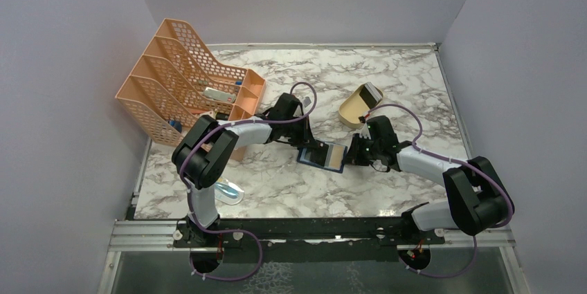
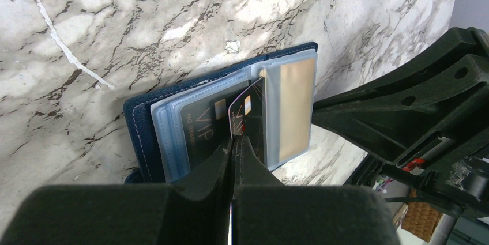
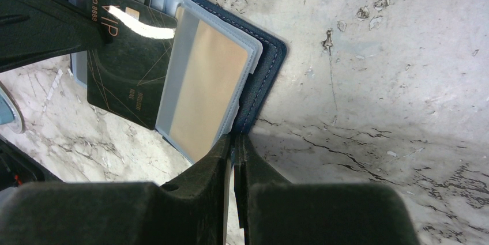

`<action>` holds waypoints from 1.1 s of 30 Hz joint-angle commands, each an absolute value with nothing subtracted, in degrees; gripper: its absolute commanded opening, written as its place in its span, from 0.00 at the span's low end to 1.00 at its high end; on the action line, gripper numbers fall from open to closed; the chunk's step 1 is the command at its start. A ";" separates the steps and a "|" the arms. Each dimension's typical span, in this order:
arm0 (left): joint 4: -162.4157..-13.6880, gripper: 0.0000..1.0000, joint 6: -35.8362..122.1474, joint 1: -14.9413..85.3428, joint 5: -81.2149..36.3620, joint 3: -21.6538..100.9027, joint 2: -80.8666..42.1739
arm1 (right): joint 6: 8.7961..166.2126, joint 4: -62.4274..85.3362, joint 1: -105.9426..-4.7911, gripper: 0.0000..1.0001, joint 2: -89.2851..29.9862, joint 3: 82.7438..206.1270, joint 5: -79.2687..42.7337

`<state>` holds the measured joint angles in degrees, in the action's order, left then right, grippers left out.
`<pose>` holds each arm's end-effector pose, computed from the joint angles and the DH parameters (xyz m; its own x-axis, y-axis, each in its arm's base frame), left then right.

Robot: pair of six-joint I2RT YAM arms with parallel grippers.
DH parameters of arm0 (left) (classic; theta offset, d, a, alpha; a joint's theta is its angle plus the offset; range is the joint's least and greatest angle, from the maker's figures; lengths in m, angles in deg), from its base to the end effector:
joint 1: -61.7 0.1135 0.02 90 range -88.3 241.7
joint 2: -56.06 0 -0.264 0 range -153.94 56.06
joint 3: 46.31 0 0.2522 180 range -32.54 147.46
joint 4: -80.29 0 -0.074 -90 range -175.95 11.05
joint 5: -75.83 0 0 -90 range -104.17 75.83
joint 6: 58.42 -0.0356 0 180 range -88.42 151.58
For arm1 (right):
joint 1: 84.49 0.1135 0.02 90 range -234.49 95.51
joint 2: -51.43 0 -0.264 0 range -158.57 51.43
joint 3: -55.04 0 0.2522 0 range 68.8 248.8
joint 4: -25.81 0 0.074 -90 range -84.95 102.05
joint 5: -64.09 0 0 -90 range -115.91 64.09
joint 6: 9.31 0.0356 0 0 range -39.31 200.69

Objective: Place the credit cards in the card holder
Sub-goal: Insert the credit card into the card holder.

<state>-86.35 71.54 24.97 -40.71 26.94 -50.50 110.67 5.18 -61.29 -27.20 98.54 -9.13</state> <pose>0.2940 -0.2392 0.1511 -0.9483 -0.0093 -0.3172 0.2240 0.6884 -0.6898 0.2120 0.1020 0.1378 -0.9212 0.1257 -0.3681 -0.0763 0.8696 0.4879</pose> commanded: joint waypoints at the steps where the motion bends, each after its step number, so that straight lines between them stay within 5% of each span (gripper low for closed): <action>1: -80.90 0.00 69.10 25.01 -39.98 27.17 -50.84 | 109.15 1.32 -60.85 0.08 -27.56 98.66 -11.69; 33: -83.21 0.00 70.92 25.09 -37.93 27.19 -50.12 | 109.03 1.50 -60.85 0.07 -27.36 98.76 -11.16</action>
<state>-83.12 72.02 24.95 -38.61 26.98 -49.80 110.36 4.67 -61.29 -27.09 98.63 -9.35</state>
